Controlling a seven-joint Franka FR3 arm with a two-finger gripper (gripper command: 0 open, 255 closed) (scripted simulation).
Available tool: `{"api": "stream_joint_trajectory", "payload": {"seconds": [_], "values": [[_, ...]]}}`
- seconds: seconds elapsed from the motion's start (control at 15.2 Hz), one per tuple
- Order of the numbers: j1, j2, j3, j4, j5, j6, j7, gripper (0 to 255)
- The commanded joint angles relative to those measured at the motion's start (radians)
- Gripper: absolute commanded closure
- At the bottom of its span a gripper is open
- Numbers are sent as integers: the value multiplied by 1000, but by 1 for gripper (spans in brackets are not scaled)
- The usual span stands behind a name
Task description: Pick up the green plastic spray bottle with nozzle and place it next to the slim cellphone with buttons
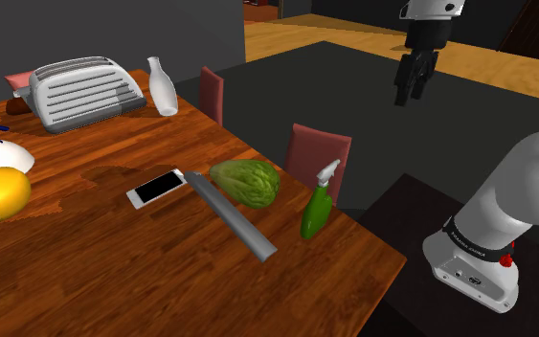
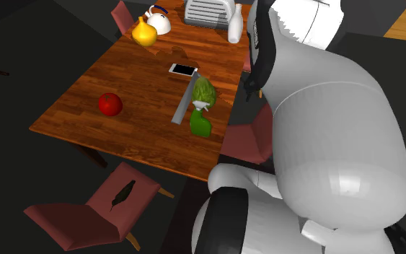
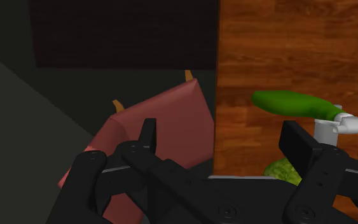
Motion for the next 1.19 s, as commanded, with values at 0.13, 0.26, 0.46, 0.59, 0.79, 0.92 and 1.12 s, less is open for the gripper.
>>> {"api": "stream_joint_trajectory", "payload": {"seconds": [0.13, 0.26, 0.46, 0.59, 0.79, 0.92, 1.12], "values": [[-28, -13, 35, -59, 64, 29, 135, 0], [-54, -23, 73, -116, 134, 65, 268, 0], [-85, -31, 135, -197, 248, 132, 465, 0], [-99, -30, 181, -246, 330, 187, 593, 0], [-111, -15, 255, -311, 460, 287, 781, 0], [-114, 8, 309, -346, 553, 365, 900, 0], [-114, 66, 396, -384, 701, 501, 1068, 0]]}}
